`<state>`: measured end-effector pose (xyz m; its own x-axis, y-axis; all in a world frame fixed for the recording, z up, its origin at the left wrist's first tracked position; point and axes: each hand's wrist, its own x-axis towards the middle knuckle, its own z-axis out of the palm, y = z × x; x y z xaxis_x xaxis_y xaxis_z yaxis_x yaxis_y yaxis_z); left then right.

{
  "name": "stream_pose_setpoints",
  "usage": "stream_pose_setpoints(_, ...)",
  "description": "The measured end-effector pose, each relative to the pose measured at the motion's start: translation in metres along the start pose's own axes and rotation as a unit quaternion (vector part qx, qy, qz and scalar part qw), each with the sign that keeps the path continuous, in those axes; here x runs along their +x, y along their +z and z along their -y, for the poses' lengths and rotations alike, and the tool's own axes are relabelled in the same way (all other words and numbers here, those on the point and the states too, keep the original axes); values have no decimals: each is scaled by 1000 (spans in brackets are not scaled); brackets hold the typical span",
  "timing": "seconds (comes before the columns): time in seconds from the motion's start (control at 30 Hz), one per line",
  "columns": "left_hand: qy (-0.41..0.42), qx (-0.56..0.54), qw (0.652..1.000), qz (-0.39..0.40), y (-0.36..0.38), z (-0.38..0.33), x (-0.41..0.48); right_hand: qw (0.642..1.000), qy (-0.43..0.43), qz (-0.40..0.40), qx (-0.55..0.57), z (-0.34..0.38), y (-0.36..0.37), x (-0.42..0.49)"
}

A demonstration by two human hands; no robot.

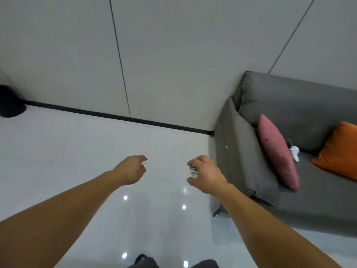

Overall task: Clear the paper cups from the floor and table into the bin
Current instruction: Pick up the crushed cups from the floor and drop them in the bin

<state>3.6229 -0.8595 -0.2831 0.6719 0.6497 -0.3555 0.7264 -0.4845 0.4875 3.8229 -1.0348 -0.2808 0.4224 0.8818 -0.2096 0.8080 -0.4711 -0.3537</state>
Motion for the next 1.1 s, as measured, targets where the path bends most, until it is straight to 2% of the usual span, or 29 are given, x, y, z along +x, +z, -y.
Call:
stream_pose_setpoints(0.27,-111,-80,986,-93,-81,140,5,986,-148,69,-45,149,27,143)
stream_pose_setpoints(0.47,-192,-83,966,-151,-154,242,25,957,-270,95,-42,271,59,260)
stream_pose_setpoints(0.7,-291,-103,926,-215,-246,339,40,918,-373,128,-51,417,78,381)
stream_pose_setpoints(0.8,-322,-116,909,-238,-270,378,41,901,-405,146,-54,471,90,412)
stream_pose_setpoints(0.93,-348,-140,900,-224,-288,438,48,882,-435,170,-60,531,116,450)
stream_pose_setpoints(1.1,-345,-155,897,-229,-337,535,70,881,-436,166,-80,624,145,510)
